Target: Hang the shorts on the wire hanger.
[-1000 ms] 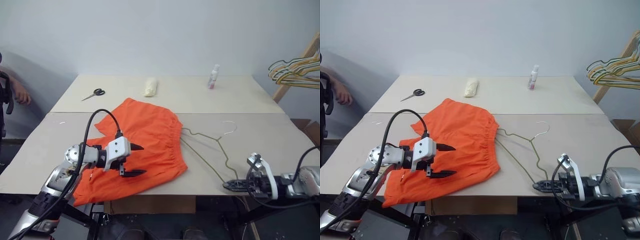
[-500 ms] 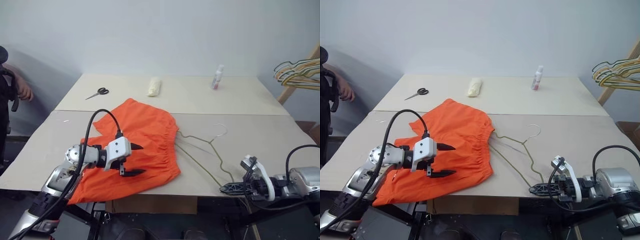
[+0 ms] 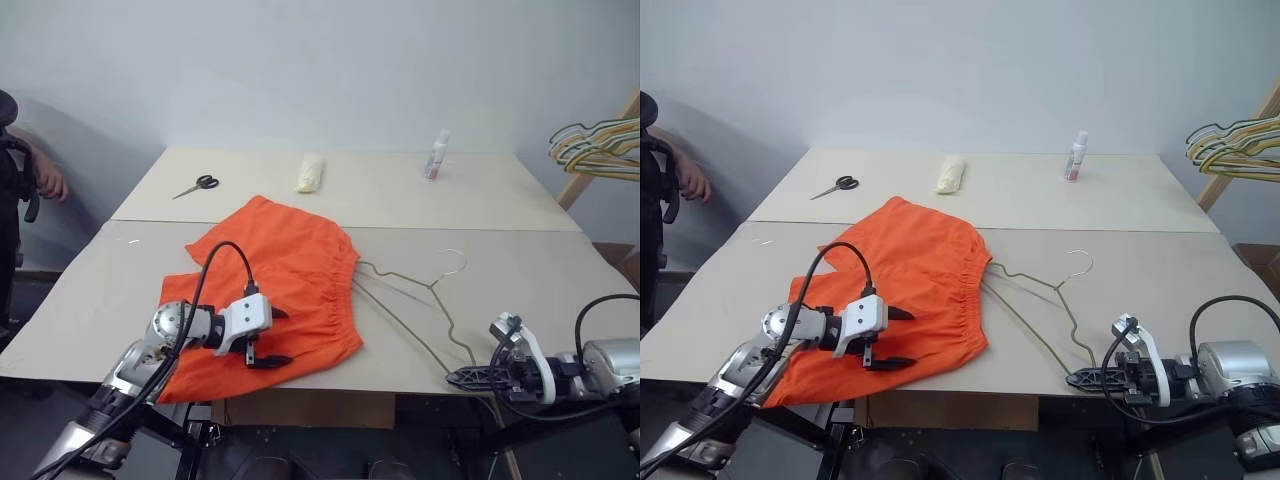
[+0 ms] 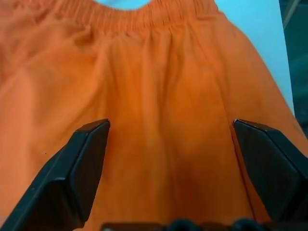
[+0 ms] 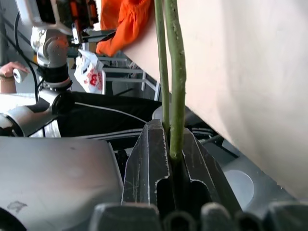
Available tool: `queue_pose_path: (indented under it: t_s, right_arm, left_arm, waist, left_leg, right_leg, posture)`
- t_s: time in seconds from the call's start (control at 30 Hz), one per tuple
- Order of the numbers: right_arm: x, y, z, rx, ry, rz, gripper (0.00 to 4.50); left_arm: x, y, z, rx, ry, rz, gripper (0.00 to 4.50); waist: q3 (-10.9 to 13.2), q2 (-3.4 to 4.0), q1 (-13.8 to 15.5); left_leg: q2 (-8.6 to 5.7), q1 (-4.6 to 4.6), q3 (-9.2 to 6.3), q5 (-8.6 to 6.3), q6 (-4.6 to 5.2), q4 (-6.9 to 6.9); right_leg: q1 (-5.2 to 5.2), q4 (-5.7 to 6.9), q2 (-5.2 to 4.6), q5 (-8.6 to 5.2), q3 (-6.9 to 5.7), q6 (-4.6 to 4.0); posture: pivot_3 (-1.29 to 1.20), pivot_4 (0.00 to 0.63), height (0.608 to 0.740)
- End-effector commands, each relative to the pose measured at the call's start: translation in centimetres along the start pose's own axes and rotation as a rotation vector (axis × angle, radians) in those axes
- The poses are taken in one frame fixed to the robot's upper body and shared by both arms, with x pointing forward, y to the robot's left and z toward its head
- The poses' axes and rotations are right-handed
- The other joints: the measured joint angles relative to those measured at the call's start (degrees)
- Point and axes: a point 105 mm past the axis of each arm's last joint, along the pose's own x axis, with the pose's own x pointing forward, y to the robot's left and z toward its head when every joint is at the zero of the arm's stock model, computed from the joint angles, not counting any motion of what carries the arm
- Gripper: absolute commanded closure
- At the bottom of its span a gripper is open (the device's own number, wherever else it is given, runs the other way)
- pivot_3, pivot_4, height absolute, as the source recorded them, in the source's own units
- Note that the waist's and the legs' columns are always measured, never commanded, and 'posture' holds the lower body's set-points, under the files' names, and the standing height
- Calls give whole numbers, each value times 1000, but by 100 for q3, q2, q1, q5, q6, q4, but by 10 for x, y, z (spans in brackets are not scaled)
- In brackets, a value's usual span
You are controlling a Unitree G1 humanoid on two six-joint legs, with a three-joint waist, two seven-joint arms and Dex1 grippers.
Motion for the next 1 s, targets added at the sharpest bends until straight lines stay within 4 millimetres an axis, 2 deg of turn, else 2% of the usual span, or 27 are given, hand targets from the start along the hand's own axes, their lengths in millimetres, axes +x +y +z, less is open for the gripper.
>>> queue_pose_path:
  t_s: [0.03, 0.23, 0.57, 0.8, 1.0]
  right_arm:
    - [-5, 15, -2, -58, 35, 63, 4500]
    - [-1, 18, -6, -74, 62, 85, 4500]
    - [13, 7, 17, -33, 25, 47, 4500]
    - [28, 10, 21, -58, 76, 82, 4500]
    - [36, 2, 34, -58, 56, 47, 4500]
  left_arm:
    - [2, 3, 5, 26, -1, -7, 60]
    - [6, 3, 3, 11, 5, -27, 60]
    - [10, -3, 1, 19, 9, -70, 60]
    - [12, -6, -1, 24, 15, -82, 60]
    - [16, -9, 0, 26, 9, -94, 60]
  waist:
    - [-1, 1, 1]
    - [-1, 2, -7]
    - [-3, 2, -1]
    - [-8, -1, -9]
    - [-37, -30, -25]
  left_leg:
    - [0, 0, 0, 0, 0, 0]
    - [1, 1, 0, 0, 0, 0]
    - [0, 1, -1, 0, 0, 1]
    - [1, 2, -2, 0, 0, 2]
    - [2, 9, -1, 0, 0, 1]
  right_leg:
    - [0, 0, 0, 0, 0, 0]
    - [0, 1, 0, 0, 0, 0]
    - [0, 1, 0, 0, 0, 0]
    - [0, 2, 0, 0, 0, -1]
    - [3, 3, 3, 1, 1, -2]
  posture:
    - [59, 0, 740]
    - [60, 0, 740]
    - [61, 0, 740]
    - [70, 0, 740]
    - [72, 0, 740]
